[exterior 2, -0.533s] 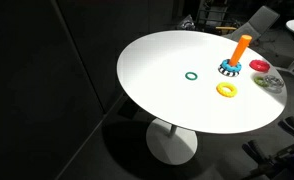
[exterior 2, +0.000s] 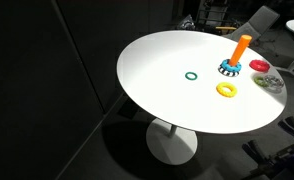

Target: Put the orange ring on the stake

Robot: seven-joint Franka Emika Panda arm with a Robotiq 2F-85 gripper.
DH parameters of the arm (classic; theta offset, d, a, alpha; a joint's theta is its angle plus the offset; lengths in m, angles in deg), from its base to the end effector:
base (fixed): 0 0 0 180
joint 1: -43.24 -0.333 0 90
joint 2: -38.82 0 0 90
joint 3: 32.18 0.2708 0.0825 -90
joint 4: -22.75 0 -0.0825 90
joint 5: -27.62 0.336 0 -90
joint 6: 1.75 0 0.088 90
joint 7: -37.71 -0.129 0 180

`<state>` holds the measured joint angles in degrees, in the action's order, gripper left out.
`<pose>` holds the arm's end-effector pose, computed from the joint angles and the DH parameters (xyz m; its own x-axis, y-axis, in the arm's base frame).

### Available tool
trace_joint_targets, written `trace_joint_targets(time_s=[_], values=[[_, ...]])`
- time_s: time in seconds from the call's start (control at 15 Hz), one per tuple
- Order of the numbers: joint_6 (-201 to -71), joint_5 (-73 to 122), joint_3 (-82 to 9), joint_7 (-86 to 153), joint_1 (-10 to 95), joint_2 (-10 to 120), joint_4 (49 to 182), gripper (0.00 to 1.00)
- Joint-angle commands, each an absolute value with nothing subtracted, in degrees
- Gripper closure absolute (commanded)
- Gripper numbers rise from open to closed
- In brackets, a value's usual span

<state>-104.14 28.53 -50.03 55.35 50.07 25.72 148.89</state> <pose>0.3850 -0.1776 0.4123 0.9819 -0.1004 -0.1604 -0.1232 -0.9826 -0.1391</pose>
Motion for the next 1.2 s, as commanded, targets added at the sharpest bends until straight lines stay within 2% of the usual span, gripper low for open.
trace_joint_targets(time_s=[0.0,1.13], values=[[-104.7,28.3,-47.8,54.7,51.1,26.1,149.1,0.0],[-126.4,18.8,-34.6,37.4,47.0,29.2,159.0,0.0]])
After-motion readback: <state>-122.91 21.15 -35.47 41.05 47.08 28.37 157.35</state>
